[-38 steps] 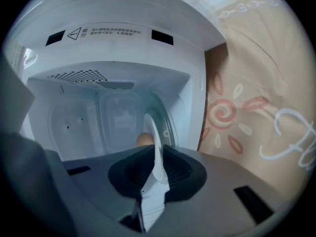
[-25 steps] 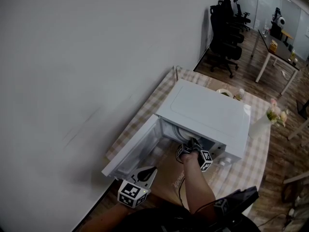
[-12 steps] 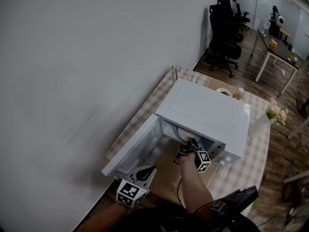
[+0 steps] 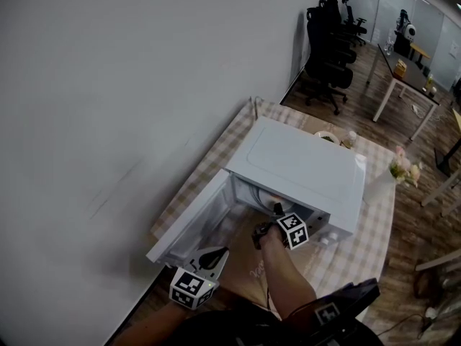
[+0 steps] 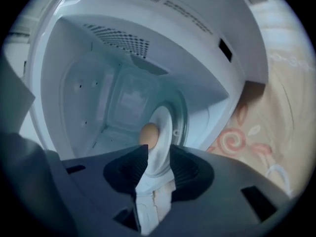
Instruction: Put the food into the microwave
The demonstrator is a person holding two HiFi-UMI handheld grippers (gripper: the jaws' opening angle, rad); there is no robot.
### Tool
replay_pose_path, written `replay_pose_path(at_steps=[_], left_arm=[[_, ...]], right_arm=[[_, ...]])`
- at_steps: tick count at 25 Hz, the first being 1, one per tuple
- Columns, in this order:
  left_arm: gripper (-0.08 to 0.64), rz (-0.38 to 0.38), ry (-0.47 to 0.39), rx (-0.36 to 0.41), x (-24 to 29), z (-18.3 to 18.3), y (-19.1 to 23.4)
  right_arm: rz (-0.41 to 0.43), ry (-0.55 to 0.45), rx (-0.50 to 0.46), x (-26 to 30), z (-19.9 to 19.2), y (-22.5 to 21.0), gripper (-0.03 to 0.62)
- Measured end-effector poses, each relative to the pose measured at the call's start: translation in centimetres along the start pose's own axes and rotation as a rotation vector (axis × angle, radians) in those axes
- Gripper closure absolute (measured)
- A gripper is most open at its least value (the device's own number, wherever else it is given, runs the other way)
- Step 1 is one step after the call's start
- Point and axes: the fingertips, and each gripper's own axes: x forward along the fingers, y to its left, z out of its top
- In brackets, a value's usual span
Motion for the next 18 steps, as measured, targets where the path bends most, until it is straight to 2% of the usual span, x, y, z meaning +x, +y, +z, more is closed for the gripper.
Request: replay_pose_path(at_steps=[5,9,18], left_arm=[[0.552,-0.007,0.017,0.006,-0.4,-0.5,-0.3],[0.552,-0.007,0.025,0.004,-0.8,-0.7,-0.4],[0.552,-0.018,0.034,0.002,-1.2,-1.2,-0.7]], right_arm=[[-0.061,-0.024,-0.342,-0.2,0.9,0.2,0.468],[-0.100,-0.035,-0.631,-0.5,1.5,-0.1,0.441],[-0.155,-0.025,-0.968,0.3,1.5,0.1,0.402]])
